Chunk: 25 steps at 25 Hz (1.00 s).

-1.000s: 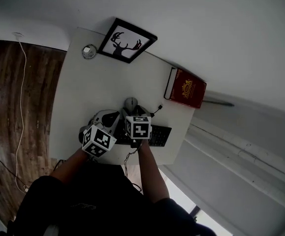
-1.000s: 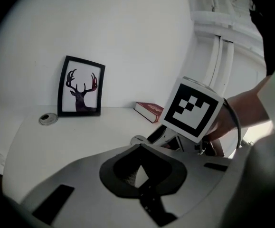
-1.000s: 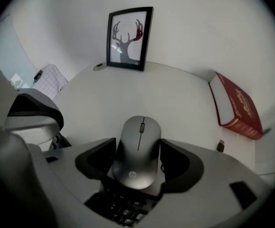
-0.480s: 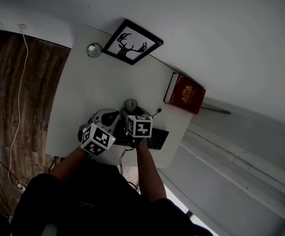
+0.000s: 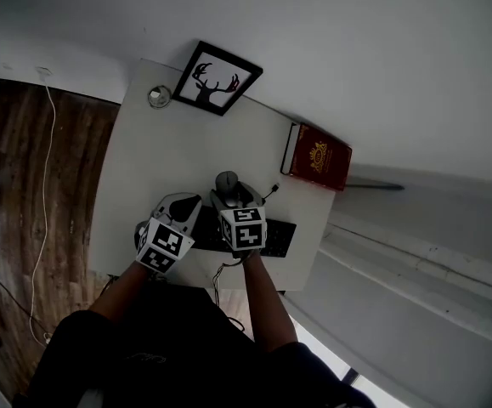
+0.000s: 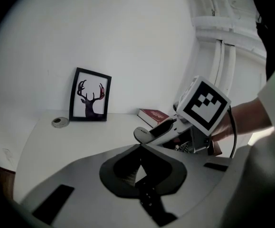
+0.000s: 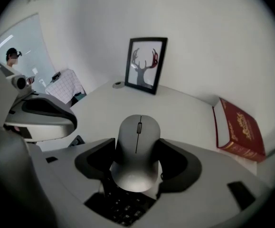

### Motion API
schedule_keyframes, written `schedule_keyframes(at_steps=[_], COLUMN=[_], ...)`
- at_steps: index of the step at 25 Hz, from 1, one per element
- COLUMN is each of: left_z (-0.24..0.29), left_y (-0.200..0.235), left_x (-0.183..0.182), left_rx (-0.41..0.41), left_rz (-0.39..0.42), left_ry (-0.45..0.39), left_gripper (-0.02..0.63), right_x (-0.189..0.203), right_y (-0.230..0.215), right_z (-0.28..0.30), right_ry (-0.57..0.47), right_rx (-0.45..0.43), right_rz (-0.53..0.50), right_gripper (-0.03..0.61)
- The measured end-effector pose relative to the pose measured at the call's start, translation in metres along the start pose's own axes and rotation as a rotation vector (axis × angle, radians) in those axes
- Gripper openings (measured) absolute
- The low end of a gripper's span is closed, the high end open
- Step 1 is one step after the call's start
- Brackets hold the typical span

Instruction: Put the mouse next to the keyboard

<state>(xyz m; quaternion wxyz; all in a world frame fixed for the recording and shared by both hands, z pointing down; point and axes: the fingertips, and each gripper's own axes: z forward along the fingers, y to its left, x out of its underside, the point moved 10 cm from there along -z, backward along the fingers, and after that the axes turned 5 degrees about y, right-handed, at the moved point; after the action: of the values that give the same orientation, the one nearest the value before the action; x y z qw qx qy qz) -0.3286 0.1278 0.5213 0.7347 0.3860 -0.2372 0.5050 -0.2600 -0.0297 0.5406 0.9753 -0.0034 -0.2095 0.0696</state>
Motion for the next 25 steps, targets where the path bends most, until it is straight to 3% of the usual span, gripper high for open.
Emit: schedule_keyframes(at_steps=[6, 13, 20, 23, 25], left_z=[-0.008, -0.005, 0.009, 0.012, 0.013], left_y=[-0.023, -0.048, -0.047, -0.043, -0.044], left_x=[-0.003, -0.018, -0.032, -0.033, -0.033], left_rx=[0.059, 0.267, 0.419, 0.517, 0.563], left_rz=[-0.037, -0.118, -0.211, -0.259, -0.277], left_ry=[-0.063, -0.109, -0.091, -0.078, -0.077], left_gripper=[0.000, 0.000, 0.123, 0.209, 0.225], right_x=[0.022, 0.058, 0.073, 0.076, 0.077], right_y=[0.009, 0.015, 0.011, 0.009, 0.011], right_z=[-0.056, -0.103, -0.116, -0.114, -0.113], right_ry=[-0.144, -0.254, -0.331, -0.332, -0.325], right_rx=[-0.007, 0.070, 0.129, 0.133, 0.129], right_rz=[-0.165, -0.291, -0.286, -0.310, -0.324], right_gripper=[0.301, 0.301, 0.301, 0.302, 0.301])
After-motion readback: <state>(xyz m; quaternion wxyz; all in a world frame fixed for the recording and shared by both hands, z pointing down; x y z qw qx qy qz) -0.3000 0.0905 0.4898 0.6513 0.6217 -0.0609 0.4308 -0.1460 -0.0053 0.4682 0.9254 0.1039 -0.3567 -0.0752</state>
